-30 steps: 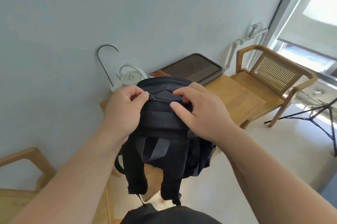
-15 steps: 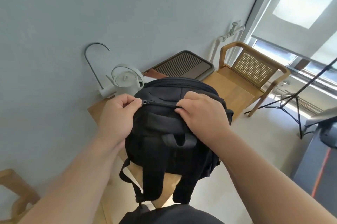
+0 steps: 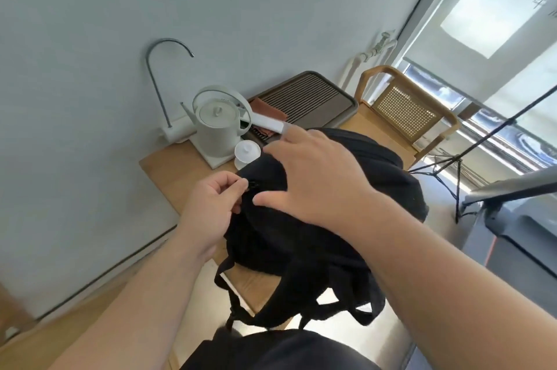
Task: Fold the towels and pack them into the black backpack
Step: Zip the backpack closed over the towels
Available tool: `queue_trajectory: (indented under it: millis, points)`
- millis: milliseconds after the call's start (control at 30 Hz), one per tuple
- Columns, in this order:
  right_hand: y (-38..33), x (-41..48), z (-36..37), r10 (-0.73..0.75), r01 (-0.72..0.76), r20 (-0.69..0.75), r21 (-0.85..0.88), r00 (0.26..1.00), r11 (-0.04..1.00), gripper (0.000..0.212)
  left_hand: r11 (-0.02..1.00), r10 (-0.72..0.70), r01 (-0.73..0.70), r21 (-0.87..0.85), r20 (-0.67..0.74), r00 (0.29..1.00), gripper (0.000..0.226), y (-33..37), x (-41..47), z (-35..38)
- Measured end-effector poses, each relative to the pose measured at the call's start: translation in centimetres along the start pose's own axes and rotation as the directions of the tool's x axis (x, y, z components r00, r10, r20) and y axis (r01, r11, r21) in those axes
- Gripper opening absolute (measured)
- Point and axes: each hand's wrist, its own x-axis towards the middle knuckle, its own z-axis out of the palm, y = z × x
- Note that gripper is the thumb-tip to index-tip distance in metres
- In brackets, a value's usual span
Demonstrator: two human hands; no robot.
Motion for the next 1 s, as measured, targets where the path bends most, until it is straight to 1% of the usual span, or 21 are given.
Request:
queue_trajectory:
  millis: [33,67,100,167,200,233,333,433,567,633,733,833,900,1000]
  points:
    - [-1.5,0.8,0.8,-0.032,0.036,0.044,-0.092,0.999,0.995,0.064,1.000,0.000,0.000,-0.028,0.008,1.000,0.026,0.0,-0.1,-0.5]
    - [-2.4,1.6,1.8,-0.040,0.052,0.077,-0.160,0.996,0.986,0.060,0.999,0.002,-0.002,-0.050,0.011,1.000,0.025,-0.1,-0.1,-1.1]
    - [-2.8,2.1,2.7,-0.041,0.058,0.087,-0.198,0.995,0.978,0.050,0.998,0.007,-0.006,-0.056,0.013,1.000,0.025,-0.2,-0.2,-1.6]
    - [-3.1,2.7,4.0,-0.057,0.074,0.085,-0.213,0.995,0.974,0.025,0.999,0.013,-0.013,-0.031,0.015,1.000,0.022,-0.6,-0.2,-2.5]
    - [-3.1,2.9,4.6,-0.069,0.086,0.087,-0.205,0.994,0.975,0.018,1.000,0.012,-0.011,-0.021,0.017,1.000,0.021,-0.9,-0.2,-2.8]
    - [-3.1,2.9,5.0,-0.080,0.097,0.093,-0.192,0.992,0.977,0.015,1.000,0.008,-0.008,-0.019,0.021,1.000,0.019,-1.3,-0.1,-3.0]
    - [-2.7,2.5,5.7,-0.077,0.088,0.082,-0.142,0.994,0.986,0.020,0.996,-0.020,0.020,-0.085,0.006,1.000,0.019,-2.5,0.5,-3.2]
    - [-1.5,1.9,5.8,-0.044,0.045,0.009,-0.128,0.999,0.991,0.027,0.981,-0.110,0.104,-0.161,-0.033,0.993,0.021,-4.1,2.1,-4.2]
    - [-0.5,1.1,6.1,-0.042,0.034,-0.047,-0.150,0.998,0.988,0.025,0.954,-0.251,0.242,-0.177,-0.029,0.968,0.023,-8.1,3.8,-4.9]
    - [-0.5,1.0,6.3,-0.052,0.041,-0.071,-0.148,0.996,0.988,0.025,0.944,-0.296,0.290,-0.158,-0.015,0.955,0.024,-9.6,4.1,-4.4]
    - [-0.5,0.9,6.6,-0.063,0.050,-0.093,-0.133,0.994,0.990,0.027,0.939,-0.321,0.315,-0.138,-0.024,0.947,0.023,-10.4,4.6,-4.1]
    - [-0.6,0.7,6.8,-0.080,0.065,-0.113,-0.127,0.990,0.990,0.030,0.934,-0.337,0.334,-0.126,-0.004,0.941,0.021,-11.0,5.0,-4.6]
    - [-0.7,0.6,7.1,-0.090,0.073,-0.141,-0.116,0.986,0.991,0.033,0.925,-0.356,0.354,-0.137,0.009,0.935,0.021,-11.5,5.0,-4.8]
    - [-0.9,0.5,7.4,-0.091,0.074,-0.178,-0.101,0.980,0.992,0.030,0.906,-0.389,0.386,-0.174,0.020,0.921,0.021,-11.9,4.8,-4.6]
